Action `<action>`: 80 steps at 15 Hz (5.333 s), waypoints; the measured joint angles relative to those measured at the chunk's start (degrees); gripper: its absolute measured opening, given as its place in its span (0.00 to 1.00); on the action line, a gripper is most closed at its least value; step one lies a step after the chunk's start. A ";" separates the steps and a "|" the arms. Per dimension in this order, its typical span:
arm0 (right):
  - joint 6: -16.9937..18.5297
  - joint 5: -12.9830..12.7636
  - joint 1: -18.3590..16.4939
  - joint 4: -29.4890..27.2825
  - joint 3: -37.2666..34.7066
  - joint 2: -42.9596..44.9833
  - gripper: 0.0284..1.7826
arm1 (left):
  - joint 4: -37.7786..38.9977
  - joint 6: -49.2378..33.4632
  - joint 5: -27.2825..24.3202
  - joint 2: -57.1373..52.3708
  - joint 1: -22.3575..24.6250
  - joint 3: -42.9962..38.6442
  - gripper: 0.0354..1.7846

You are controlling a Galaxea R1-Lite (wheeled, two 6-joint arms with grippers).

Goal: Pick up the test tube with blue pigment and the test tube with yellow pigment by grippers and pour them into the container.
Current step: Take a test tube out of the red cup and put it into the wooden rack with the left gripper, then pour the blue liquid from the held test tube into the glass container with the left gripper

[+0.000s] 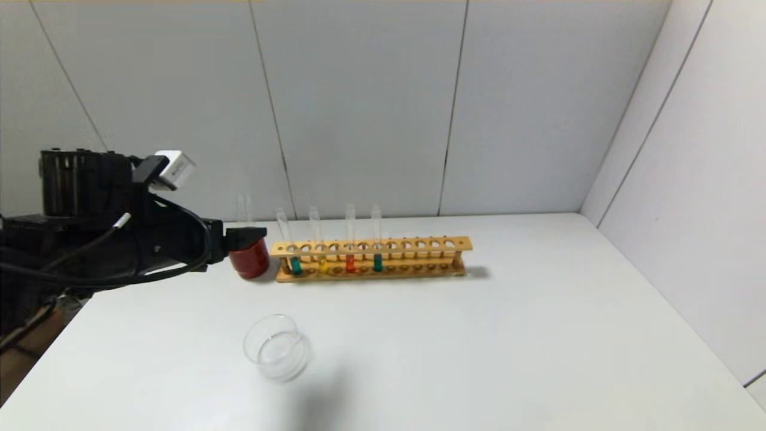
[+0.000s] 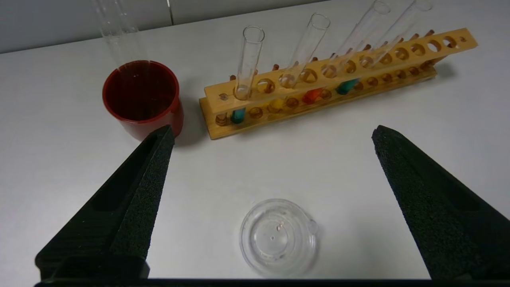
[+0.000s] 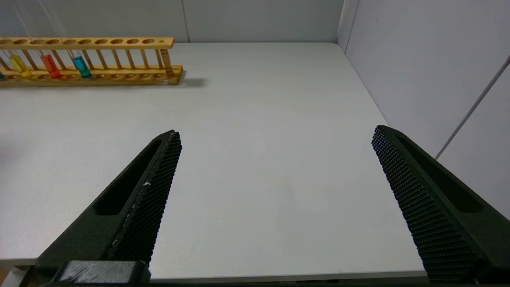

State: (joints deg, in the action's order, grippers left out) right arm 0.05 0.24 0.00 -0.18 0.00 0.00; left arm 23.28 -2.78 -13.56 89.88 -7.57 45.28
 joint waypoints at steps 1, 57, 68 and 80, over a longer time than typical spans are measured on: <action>0.00 -0.02 0.00 0.00 0.00 0.00 0.98 | 2.26 -0.05 0.48 2.79 -0.17 0.11 0.98; -0.02 0.00 0.10 0.00 0.00 0.00 0.98 | -6.17 4.04 18.46 1.57 -5.60 16.57 0.16; 0.00 0.00 0.07 0.00 0.00 0.00 0.98 | -6.28 8.16 20.33 -26.76 -5.33 -11.70 0.16; 0.00 -0.02 0.07 0.00 0.00 0.00 0.98 | -8.52 29.78 -1.51 -24.04 2.15 -15.40 0.16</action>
State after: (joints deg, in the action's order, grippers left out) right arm 0.05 0.22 0.07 -0.18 0.00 0.00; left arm 14.76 27.00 -15.07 65.84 -5.42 29.88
